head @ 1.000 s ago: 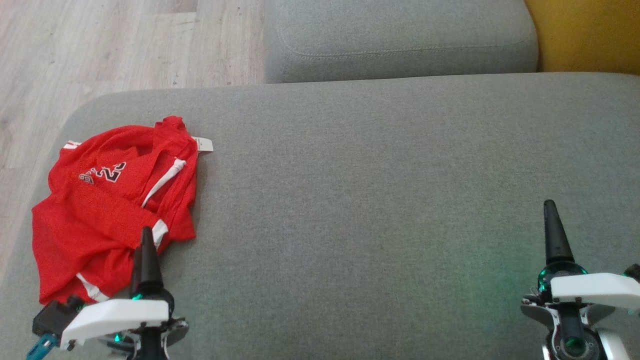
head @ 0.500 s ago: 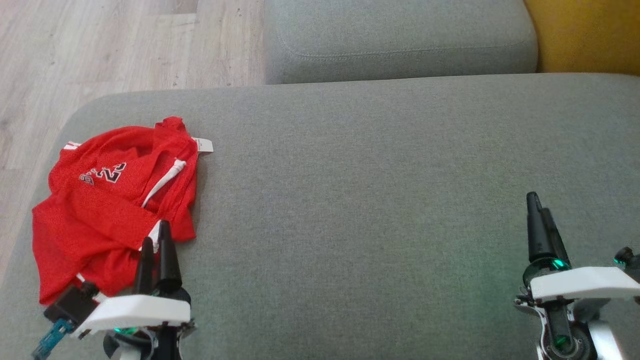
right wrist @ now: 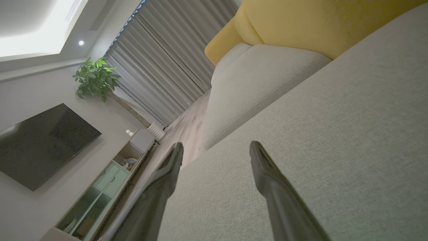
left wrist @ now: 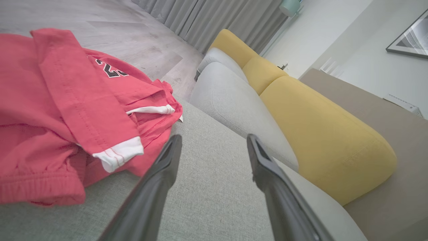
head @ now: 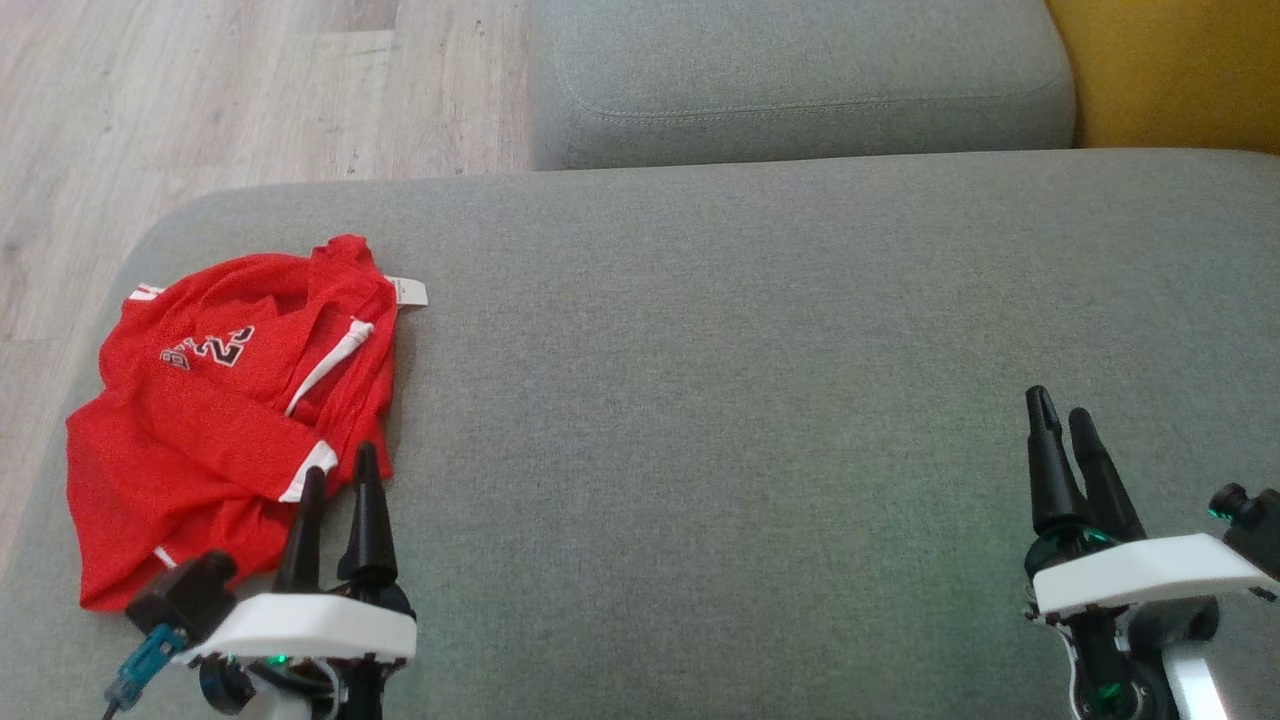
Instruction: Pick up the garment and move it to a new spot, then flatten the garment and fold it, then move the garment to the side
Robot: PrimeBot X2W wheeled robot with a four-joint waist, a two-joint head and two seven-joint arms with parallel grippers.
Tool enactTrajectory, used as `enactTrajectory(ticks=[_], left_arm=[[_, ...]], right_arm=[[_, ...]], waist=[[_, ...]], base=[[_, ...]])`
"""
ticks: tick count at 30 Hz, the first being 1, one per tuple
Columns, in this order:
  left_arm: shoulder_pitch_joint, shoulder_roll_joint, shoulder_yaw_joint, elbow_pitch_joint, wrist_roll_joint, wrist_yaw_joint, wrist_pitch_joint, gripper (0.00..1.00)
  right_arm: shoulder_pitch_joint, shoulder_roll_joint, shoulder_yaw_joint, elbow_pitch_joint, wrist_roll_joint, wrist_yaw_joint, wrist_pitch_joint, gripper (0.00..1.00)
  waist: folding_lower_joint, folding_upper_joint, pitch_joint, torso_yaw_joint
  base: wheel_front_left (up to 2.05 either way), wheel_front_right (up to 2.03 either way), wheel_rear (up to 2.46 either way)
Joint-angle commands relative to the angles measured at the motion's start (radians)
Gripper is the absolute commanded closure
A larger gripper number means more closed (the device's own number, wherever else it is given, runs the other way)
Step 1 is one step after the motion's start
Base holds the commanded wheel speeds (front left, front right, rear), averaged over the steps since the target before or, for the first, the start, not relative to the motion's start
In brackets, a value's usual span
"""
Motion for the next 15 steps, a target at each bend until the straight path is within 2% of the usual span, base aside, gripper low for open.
enactTrajectory(ticks=[1,15], left_arm=[[-0.058,0.018,0.01,-0.029,0.03,0.001,-0.012,0.0],[-0.079,0.037,-0.047,0.013,0.216,0.006,-0.056,0.0]], right_arm=[[-0.029,-0.016,0.014,-0.046,-0.03,0.0,-0.01,0.0],[-0.006,-0.003,0.033,-0.075,-0.21,0.0,0.017,0.0]], waist=[[0.0,0.0,0.0,0.0],[0.0,0.0,-0.001,-0.001]], base=[[0.0,0.0,0.0],[0.0,0.0,0.0]])
